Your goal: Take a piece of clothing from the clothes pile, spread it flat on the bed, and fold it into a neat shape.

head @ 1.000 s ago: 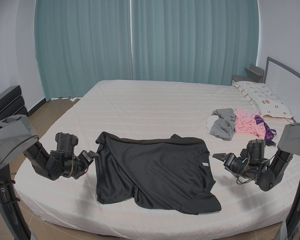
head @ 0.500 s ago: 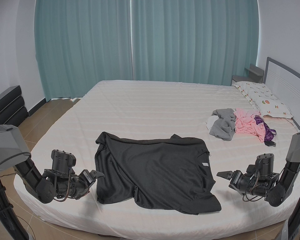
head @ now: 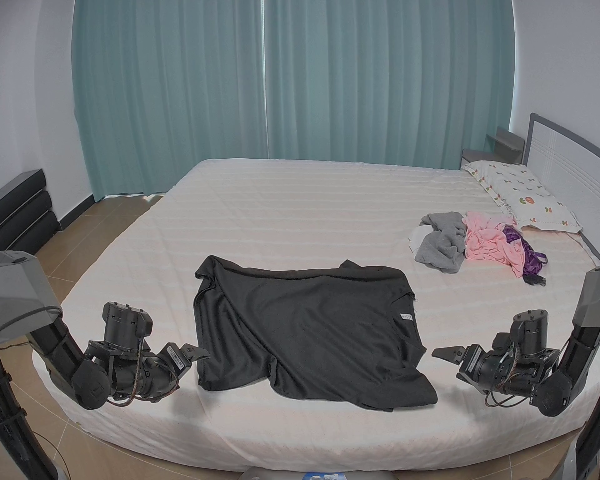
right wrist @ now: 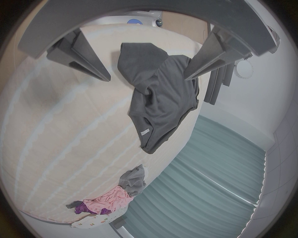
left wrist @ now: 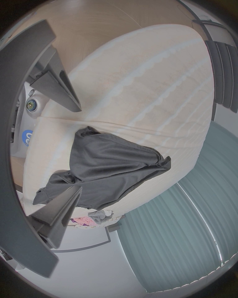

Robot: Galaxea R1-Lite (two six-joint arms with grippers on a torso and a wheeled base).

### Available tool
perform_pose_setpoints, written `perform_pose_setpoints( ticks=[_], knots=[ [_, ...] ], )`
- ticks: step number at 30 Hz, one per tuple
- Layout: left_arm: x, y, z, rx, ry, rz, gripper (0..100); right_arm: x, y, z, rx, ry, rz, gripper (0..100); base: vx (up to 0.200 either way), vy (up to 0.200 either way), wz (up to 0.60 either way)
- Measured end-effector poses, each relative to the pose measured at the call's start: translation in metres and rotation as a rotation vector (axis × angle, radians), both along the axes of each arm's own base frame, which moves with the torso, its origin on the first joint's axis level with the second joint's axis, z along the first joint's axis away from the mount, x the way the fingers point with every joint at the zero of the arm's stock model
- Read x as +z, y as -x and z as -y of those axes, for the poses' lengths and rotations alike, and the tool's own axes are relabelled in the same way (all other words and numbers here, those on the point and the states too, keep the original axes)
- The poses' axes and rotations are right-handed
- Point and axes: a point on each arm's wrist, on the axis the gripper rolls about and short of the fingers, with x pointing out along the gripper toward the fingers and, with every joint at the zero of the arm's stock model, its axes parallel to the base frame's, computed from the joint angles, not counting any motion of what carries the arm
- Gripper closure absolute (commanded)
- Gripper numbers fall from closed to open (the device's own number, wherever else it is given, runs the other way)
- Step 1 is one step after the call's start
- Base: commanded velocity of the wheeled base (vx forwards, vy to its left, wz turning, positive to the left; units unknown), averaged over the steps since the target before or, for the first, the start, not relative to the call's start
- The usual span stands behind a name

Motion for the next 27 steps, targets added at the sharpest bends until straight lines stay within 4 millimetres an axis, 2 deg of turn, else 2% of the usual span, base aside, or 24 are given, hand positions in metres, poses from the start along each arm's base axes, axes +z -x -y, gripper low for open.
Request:
perform_pose_setpoints(
  ticks=[8,17,27],
  knots=[
    [0.001,-0.001,0.003,0.018,0.027,-0.004,0,0.000,0.000,0.000,0.002,0.000,-0.002,0,0.000,0.000,0.00],
    [-0.001,0.002,0.010,-0.006,0.017,-0.012,0,-0.001,0.000,-0.001,0.003,0.000,-0.005,0,0.000,-0.200,0.00],
    [-0.010,-0.002,0.012,0.010,-0.015,-0.032,0,-0.003,0.002,-0.003,0.019,0.001,-0.019,0,0.000,0.000,0.00]
  ],
)
